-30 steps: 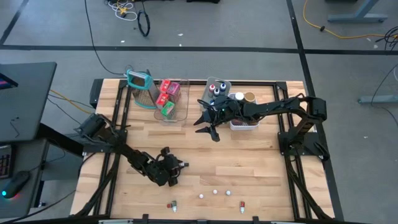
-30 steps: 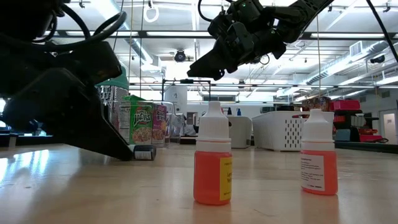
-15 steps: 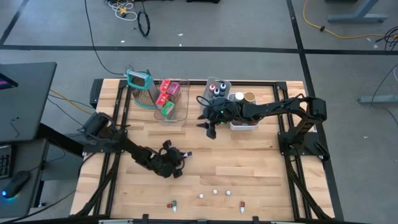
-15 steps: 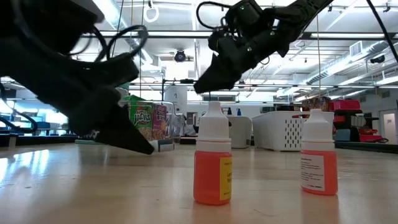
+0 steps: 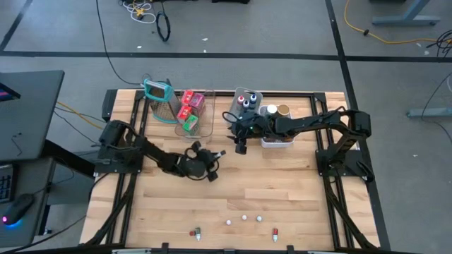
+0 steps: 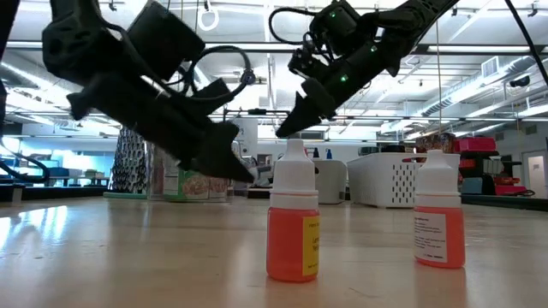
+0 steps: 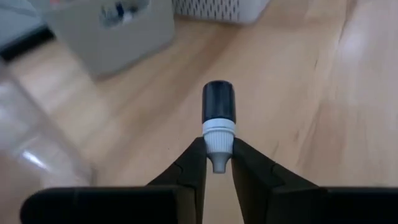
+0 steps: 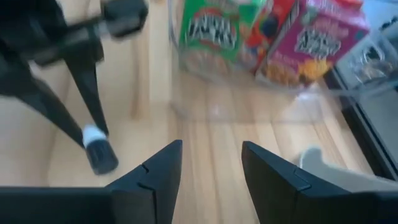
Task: Pick & Place Kitchen Items
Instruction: Put the small purple food coloring bottle into the gray bin
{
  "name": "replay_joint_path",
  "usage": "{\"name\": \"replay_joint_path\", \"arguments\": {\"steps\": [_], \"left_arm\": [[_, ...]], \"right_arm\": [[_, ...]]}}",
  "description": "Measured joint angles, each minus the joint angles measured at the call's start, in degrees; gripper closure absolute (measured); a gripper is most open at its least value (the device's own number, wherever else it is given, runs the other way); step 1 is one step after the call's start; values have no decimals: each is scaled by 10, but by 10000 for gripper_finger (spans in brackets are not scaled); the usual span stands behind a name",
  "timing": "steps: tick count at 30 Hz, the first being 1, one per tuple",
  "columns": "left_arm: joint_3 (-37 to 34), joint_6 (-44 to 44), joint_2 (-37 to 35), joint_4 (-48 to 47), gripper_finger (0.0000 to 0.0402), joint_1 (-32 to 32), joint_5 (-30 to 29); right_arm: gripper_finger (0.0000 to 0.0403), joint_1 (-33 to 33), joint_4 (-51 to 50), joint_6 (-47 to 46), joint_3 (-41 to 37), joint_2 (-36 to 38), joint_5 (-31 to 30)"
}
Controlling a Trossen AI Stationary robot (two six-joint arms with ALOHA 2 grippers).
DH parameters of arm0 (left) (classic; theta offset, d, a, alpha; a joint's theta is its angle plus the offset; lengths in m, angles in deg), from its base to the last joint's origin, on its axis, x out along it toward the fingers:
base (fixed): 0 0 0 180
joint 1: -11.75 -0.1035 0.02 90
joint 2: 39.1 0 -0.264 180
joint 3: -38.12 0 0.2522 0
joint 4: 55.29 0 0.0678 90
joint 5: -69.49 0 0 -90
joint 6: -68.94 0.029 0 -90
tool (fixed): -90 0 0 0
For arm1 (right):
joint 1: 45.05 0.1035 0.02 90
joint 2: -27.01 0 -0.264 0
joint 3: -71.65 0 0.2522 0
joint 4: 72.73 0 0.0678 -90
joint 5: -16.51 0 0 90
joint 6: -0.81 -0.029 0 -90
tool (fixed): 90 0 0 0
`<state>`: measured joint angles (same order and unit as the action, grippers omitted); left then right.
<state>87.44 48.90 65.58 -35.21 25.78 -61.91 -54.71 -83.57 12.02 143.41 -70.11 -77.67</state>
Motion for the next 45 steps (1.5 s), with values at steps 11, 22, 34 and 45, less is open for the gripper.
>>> {"name": "replay_joint_path", "arguments": {"steps": [11, 22, 34, 45], "left_arm": [[7, 139, -1, 76, 334, -59, 8], [82, 284, -1, 76, 333, -94, 42], [96, 188, -1, -38, 332, -94, 37], [96, 198, -1, -1, 331, -94, 43]], "right_arm": [[222, 0, -108, 45, 0, 0, -63], [218, 1, -113, 125, 0, 0, 74], [222, 0, -87, 133, 0, 0, 83], [271, 0, -86, 131, 0, 0, 80]]}}
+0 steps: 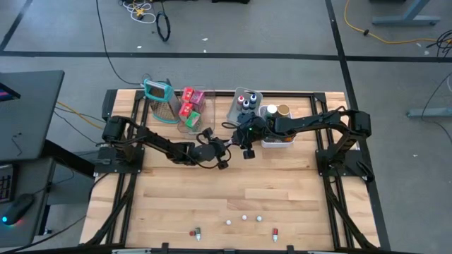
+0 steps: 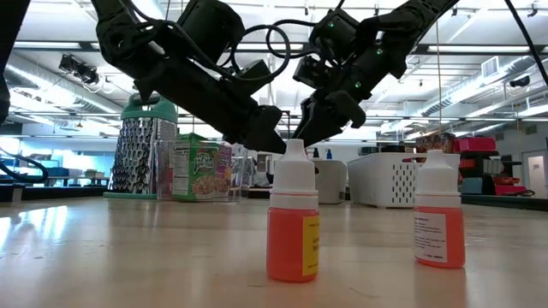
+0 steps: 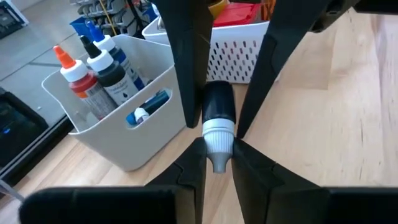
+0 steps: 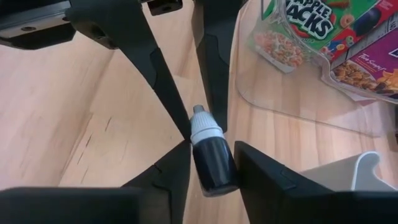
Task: Pick & Place Kitchen Items
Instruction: Put the small purple food coloring bottle into the gray bin
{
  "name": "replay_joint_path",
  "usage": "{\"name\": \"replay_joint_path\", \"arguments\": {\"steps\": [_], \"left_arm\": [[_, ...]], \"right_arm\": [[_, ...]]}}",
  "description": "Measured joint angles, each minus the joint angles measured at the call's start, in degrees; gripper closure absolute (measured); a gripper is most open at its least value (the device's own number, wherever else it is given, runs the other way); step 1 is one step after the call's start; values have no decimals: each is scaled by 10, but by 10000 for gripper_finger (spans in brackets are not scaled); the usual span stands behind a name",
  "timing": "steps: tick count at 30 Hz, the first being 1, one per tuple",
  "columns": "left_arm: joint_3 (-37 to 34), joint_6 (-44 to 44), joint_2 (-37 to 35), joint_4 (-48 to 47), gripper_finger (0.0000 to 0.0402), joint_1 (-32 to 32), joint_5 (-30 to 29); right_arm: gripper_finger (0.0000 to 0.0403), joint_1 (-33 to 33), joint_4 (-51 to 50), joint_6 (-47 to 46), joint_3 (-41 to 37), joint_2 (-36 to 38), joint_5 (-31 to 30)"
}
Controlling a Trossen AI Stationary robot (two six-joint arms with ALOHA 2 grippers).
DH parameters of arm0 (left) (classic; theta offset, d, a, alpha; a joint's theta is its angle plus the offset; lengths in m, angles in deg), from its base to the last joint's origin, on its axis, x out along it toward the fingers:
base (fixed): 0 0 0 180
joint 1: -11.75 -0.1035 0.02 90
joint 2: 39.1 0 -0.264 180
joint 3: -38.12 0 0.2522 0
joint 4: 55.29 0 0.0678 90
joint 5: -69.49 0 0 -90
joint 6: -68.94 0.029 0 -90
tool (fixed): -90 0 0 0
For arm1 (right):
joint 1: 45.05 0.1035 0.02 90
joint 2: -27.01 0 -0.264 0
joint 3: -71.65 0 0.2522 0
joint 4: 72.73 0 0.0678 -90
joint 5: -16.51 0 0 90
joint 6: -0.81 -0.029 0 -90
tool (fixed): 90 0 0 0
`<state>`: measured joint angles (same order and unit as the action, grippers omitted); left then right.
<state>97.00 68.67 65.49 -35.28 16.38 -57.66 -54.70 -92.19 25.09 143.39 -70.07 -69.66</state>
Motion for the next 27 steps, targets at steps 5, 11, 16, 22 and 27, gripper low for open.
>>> {"name": "replay_joint_path", "arguments": {"steps": [5, 11, 16, 22, 27], "left_arm": [[0, 7, 0, -1, 333, -1, 9], [0, 5, 0, -1, 313, -1, 9], [0, -15, 0, 0, 296, -1, 8], [0, -30, 0, -1, 268, -1, 9], [0, -34, 0, -1, 240, -1, 8]], "right_arm": [[291, 0, -1, -1, 0, 0, 1], [301, 0, -1, -8, 0, 0, 2], [302, 0, -3, -13, 0, 0, 2], [302, 0, -6, -31, 0, 0, 1], [302, 0, -9, -48, 0, 0, 1]]}}
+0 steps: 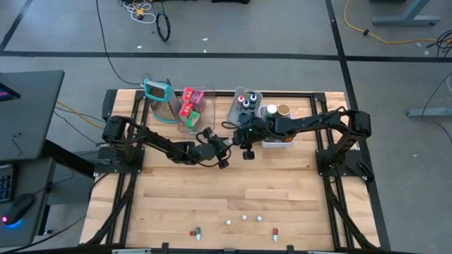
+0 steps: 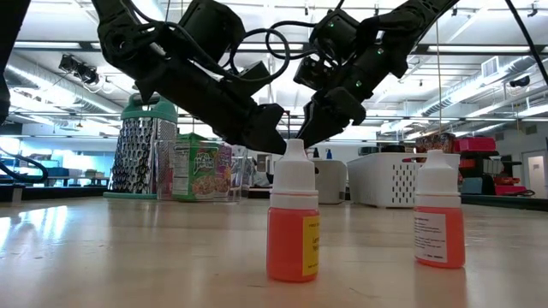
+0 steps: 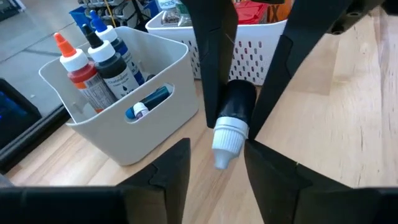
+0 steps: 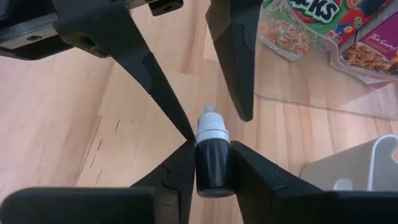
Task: Pick & Place Kitchen Items
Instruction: Put the small purple food coloring bottle into the gray bin
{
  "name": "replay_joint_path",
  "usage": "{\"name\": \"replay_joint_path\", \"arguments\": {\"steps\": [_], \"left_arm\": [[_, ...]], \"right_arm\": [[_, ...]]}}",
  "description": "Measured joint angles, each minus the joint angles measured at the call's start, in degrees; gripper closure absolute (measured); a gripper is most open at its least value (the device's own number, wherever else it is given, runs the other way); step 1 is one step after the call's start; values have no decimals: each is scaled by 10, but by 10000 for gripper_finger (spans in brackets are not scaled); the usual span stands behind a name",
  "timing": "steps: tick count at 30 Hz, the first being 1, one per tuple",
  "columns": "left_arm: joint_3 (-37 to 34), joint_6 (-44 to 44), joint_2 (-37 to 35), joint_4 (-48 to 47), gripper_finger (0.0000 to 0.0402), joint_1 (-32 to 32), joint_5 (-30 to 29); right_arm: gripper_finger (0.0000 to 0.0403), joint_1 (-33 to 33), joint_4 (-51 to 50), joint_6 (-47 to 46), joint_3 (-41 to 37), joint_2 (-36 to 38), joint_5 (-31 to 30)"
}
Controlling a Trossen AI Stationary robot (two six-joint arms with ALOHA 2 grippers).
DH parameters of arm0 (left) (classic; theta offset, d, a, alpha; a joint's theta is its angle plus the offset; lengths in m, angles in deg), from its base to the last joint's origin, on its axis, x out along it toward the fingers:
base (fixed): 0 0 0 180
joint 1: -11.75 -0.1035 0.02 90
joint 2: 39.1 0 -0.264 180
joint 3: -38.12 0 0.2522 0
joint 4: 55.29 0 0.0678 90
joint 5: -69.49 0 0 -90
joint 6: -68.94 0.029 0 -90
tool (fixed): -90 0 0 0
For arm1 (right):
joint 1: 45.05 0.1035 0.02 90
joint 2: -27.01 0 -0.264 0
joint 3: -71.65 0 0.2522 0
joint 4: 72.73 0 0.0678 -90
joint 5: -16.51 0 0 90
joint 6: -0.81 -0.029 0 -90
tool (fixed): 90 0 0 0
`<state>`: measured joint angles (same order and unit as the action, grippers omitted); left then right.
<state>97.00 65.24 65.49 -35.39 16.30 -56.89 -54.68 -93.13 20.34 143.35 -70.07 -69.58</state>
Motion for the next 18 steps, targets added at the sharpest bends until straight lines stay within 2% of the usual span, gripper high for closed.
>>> {"name": "replay_joint_path", "arguments": {"steps": [3, 8, 13, 18], "left_arm": [[0, -5, 0, 1, 229, 6, -2], [1, 19, -25, -24, 223, 27, -16], [1, 1, -103, -139, 228, 44, -19], [1, -39, -191, -266, 238, 51, -5]], "right_arm": [[302, 1, -2, 0, 0, 0, -19], [302, -1, -11, -16, 0, 0, -89], [302, 0, -9, -26, 0, 0, -126], [302, -1, 45, -26, 0, 0, -190]]}}
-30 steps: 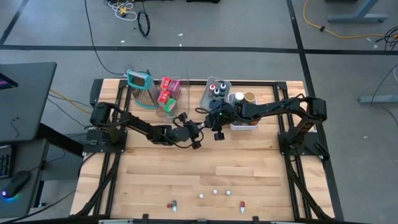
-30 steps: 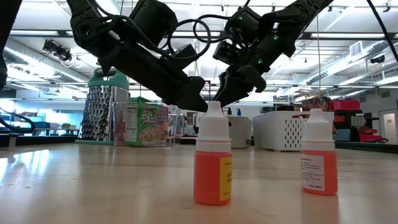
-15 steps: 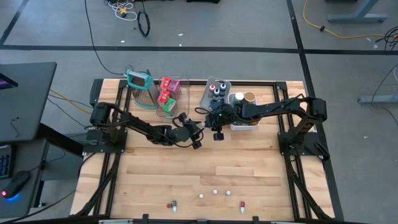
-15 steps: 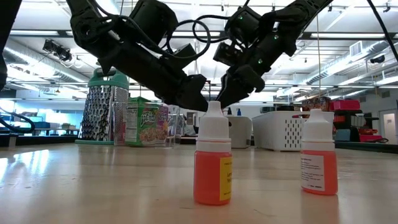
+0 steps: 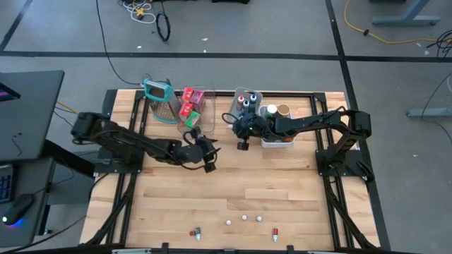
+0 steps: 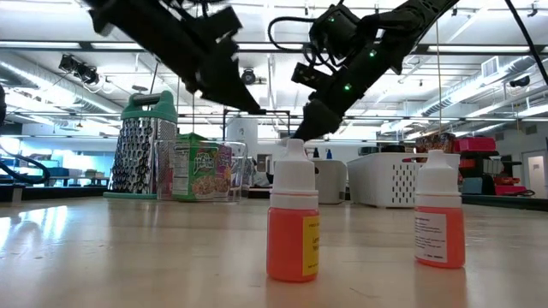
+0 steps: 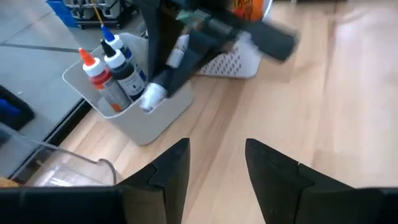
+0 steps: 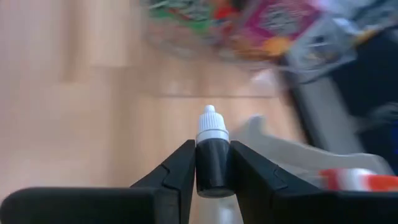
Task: Pick & Place Kitchen Items
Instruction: Put the small purple food coloring bottle into the gray bin, then put the top small green food coloring bottle into the gray bin
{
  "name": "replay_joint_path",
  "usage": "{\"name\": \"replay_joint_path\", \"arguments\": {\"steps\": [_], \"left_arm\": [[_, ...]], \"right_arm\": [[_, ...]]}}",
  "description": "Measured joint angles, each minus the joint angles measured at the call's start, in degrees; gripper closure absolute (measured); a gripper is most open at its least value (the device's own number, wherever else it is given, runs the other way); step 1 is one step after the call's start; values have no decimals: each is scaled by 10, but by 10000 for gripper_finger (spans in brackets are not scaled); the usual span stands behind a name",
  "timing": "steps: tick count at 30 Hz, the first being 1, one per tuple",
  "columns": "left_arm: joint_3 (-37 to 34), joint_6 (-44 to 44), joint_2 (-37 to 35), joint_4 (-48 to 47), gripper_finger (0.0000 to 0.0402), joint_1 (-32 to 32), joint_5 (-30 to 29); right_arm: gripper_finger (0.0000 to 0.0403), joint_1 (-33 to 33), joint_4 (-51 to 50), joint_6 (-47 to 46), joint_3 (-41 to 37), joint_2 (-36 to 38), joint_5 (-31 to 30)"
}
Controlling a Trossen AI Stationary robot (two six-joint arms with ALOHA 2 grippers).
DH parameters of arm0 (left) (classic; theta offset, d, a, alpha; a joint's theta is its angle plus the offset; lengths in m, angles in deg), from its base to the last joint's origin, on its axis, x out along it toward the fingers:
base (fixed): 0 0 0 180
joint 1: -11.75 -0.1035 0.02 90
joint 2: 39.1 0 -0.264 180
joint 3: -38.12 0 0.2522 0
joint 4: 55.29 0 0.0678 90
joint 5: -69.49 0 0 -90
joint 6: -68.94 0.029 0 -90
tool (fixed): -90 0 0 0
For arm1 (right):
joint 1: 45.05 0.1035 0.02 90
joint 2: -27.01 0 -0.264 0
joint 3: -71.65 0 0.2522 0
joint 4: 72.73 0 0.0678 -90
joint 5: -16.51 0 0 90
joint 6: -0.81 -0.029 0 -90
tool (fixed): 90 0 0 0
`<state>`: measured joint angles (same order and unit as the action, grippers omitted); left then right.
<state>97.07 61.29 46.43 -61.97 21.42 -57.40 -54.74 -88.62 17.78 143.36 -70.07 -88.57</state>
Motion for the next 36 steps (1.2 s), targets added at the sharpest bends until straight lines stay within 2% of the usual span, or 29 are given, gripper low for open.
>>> {"name": "replay_joint_path", "arguments": {"steps": [6, 8, 10, 13, 18, 27, 36], "left_arm": [[0, 28, -57, -37, 248, 0, 5], [0, 52, -65, -34, 248, 0, 5], [0, 70, -69, -29, 247, 0, 4], [0, 81, -70, -22, 247, 0, 7], [0, 81, -69, -20, 248, 0, 6], [0, 81, -69, -18, 248, -1, 11], [0, 81, -69, -15, 248, -1, 11]], "right_arm": [[302, -19, 17, -40, 0, 0, -138], [302, -35, -5, -58, 0, 0, -153], [302, -53, -28, -90, 0, 0, -141], [302, -81, -54, -135, 0, 0, -92], [299, -109, -58, -174, 0, 0, -37], [260, -115, -52, -170, 0, 0, -69], [227, -115, -48, -187, 0, 0, -63]]}}
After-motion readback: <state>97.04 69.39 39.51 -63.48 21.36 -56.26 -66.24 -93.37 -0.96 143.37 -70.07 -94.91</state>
